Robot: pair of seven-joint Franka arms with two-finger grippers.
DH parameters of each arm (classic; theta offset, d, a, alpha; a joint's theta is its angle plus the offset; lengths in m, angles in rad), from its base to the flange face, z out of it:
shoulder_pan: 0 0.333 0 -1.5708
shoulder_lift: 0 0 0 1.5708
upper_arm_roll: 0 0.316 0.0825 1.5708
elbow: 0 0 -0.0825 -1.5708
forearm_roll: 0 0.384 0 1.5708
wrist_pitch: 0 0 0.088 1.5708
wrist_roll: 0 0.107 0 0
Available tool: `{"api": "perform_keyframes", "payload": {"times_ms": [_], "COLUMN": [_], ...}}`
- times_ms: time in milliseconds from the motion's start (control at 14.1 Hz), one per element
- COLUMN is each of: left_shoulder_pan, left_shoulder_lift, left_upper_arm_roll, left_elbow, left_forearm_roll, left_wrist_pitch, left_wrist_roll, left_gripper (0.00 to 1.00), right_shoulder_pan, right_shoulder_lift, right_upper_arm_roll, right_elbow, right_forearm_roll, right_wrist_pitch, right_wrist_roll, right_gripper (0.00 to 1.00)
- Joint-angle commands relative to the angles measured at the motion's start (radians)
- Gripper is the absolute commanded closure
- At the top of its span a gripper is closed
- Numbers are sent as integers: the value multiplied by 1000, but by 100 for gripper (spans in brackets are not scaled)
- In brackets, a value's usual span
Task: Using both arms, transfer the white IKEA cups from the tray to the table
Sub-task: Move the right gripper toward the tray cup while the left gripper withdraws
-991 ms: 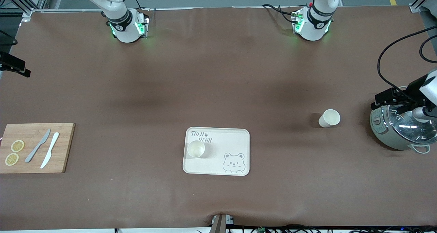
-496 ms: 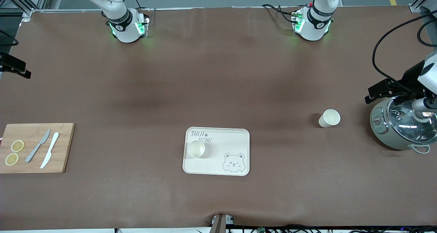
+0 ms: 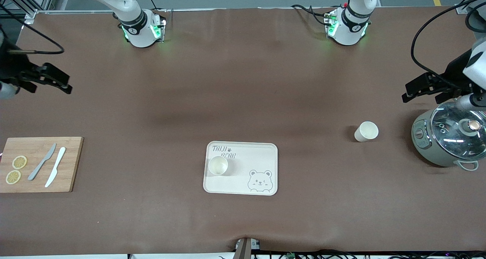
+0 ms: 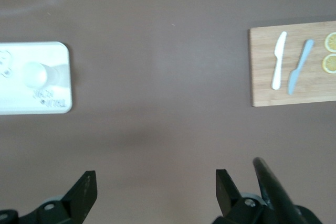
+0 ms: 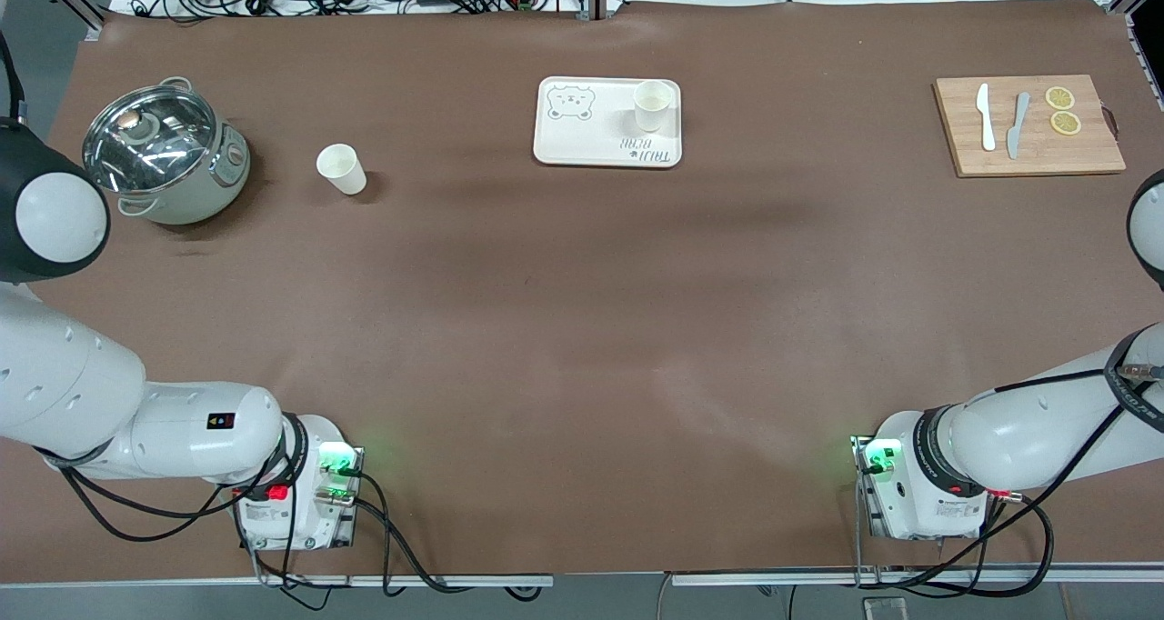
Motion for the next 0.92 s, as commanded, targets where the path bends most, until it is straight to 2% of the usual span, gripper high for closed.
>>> {"api": "perform_keyframes", "payload": {"times_ms": [0, 496, 637, 850], "left_shoulder_pan": [-9, -58, -64, -65], "left_shoulder_lift": [-6, -13, -13, -10], "left_upper_arm_roll": [-9, -4, 0, 5], "left_elbow": [30, 30, 30, 30], "left_forearm_roll": [34, 49, 49, 47], "left_wrist_pitch": [-38, -41, -41, -40], "left_wrist_roll": [-23, -64, -70, -70], "left_gripper": [0, 0, 0, 0], "right_shoulder_pan": [52, 263, 302, 325], "right_shoulder_lift": [21, 138, 184, 274], "right_upper_arm_roll": [-11, -12, -12, -11], "right_elbow": [-1, -2, -2, 1], "right_forearm_roll": [30, 13, 10, -7], "right_wrist_pitch": [62, 237, 281, 324], "right_wrist_roll": [109, 468, 502, 438], "right_gripper": [0, 0, 0, 0]}}
